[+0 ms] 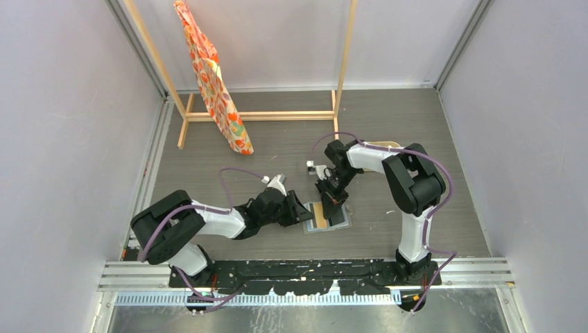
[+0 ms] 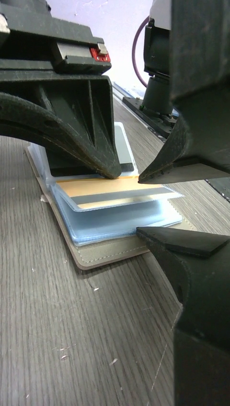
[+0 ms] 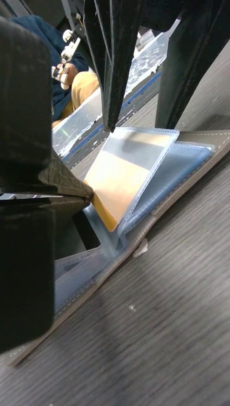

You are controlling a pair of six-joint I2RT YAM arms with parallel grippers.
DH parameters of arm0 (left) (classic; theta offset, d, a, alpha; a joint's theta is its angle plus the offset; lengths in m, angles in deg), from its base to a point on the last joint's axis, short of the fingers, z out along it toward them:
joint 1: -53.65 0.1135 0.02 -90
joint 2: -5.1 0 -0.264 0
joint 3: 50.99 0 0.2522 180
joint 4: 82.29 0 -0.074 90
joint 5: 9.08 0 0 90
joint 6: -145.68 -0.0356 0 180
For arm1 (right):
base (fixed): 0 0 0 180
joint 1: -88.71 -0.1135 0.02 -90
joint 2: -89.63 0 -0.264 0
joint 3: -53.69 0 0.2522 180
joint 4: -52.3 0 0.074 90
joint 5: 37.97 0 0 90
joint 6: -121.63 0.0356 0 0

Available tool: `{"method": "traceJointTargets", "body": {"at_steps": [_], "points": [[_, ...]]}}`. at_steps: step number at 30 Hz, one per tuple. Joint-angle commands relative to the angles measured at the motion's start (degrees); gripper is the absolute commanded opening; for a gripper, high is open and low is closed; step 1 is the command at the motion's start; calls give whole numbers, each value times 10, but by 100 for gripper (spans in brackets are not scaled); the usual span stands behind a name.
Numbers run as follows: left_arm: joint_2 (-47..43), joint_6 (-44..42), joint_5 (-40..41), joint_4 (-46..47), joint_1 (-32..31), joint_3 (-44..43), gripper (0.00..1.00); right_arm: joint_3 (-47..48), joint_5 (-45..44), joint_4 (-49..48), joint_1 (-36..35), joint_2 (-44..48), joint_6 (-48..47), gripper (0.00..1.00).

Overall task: Put the credit cards into the card holder
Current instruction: Insert the credit card into the card holder.

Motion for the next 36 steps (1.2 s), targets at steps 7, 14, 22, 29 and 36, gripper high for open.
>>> {"method": "traceJointTargets", "body": {"at_steps": [7,14,22,29,36], "points": [[14,11,-9,49,-3,-15,40,17,-32,-10,-2,-12,13,6],[-24,7,-1,37,-14,-15,39,17,-33,-8,-3,-15,12,6],[-67,-1,25,-13,-27,-18,39,18,-33,-6,-2,-18,10,6],[-58,-4,27,-16,-27,-22,38,19,-34,-4,-2,-20,9,6],[-29,-7,28,-15,-27,-32,38,19,-33,-4,-2,-21,9,7]]}}
